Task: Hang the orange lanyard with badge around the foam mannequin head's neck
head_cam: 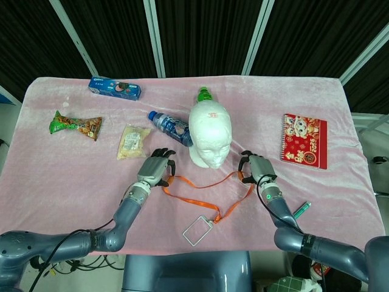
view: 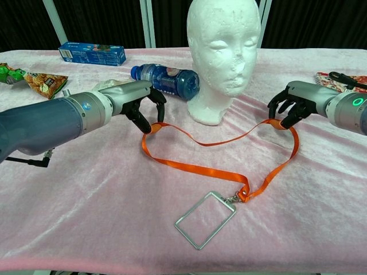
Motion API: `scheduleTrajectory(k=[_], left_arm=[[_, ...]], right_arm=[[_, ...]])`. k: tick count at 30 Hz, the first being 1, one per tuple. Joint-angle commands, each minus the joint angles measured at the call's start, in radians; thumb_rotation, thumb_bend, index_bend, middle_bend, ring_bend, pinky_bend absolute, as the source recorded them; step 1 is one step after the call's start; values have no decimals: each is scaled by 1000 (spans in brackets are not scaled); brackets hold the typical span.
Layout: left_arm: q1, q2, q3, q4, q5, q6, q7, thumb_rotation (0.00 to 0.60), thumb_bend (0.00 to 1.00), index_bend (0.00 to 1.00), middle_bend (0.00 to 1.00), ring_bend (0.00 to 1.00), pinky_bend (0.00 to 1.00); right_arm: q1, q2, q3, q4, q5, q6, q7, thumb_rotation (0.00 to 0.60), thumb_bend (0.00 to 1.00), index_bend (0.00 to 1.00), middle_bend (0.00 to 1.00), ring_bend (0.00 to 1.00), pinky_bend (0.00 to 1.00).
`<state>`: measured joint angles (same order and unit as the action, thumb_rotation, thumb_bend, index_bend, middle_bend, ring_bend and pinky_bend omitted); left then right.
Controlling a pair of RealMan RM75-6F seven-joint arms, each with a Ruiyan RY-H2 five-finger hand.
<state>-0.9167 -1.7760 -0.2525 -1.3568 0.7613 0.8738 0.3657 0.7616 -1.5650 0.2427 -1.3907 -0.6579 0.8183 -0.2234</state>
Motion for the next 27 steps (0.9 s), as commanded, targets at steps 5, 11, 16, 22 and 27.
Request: scheduleTrajectory(k=[5, 11, 16, 22, 27], left_arm=[[54, 88, 0, -107, 164, -11, -141, 600, 483, 602, 127, 0, 0], [99, 149, -1, -177, 311, 42, -255, 600, 480, 606, 131, 0, 0], [121, 204, 3, -238, 401, 75, -305, 600, 469, 609, 132, 0, 0], [133, 250, -17, -308, 468, 123, -340, 600, 466, 612, 138, 0, 0], [127, 260, -55, -332, 494, 161, -356, 600, 464, 619, 150, 0, 0]], right_arm=[[-54, 97, 8, -138, -77, 61, 47, 600, 451, 712, 178, 212, 195], [-119, 212, 21, -294, -143, 127, 99, 600, 453, 714, 178, 212, 195], [-168, 301, 30, -405, -206, 191, 129, 600, 453, 713, 178, 212, 195], [-207, 398, 64, -522, -281, 253, 167, 600, 453, 715, 178, 212, 195], [-197, 479, 109, -589, -293, 249, 169, 600, 453, 715, 178, 212, 195]])
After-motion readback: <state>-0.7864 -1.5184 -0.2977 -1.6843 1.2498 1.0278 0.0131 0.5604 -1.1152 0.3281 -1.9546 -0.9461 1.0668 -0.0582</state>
